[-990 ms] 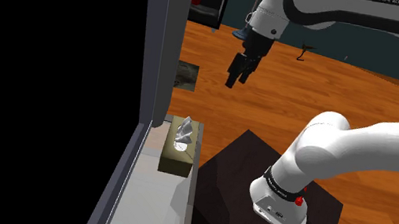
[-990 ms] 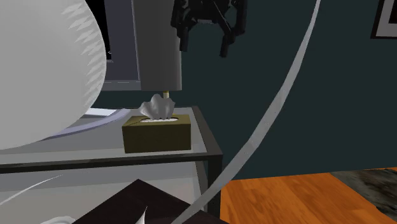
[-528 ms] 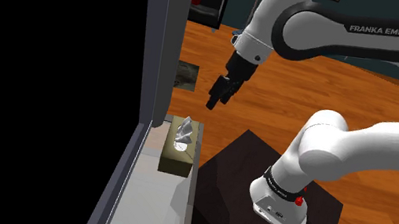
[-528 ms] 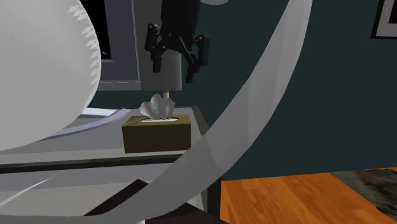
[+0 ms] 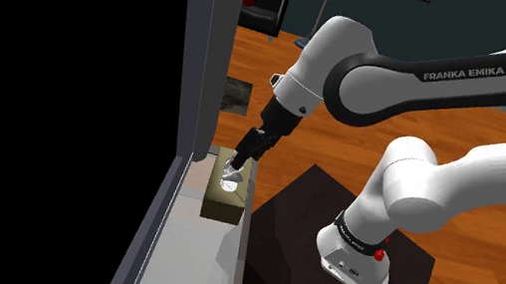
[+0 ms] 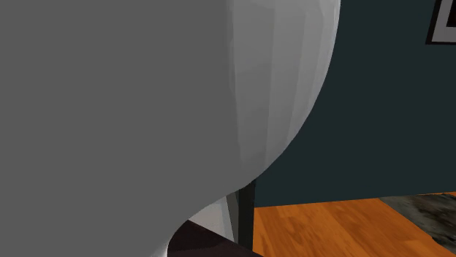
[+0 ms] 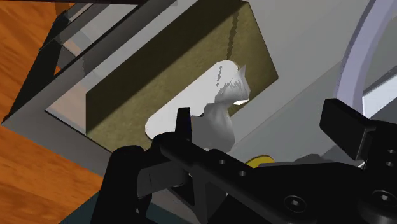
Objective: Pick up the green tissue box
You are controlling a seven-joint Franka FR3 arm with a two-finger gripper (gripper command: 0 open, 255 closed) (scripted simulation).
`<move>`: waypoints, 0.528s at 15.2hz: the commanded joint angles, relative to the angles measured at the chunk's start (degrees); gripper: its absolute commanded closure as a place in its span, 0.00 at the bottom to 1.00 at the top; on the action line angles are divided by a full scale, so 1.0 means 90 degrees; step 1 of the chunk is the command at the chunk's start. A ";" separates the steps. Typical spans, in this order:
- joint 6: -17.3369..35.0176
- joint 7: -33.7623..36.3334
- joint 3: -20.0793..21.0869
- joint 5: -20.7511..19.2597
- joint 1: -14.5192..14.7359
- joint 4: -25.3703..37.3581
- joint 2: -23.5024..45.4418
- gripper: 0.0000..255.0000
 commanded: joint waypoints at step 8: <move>0.1106 -0.0368 0.0107 0.0603 0.0372 -0.0393 0.0647 0.00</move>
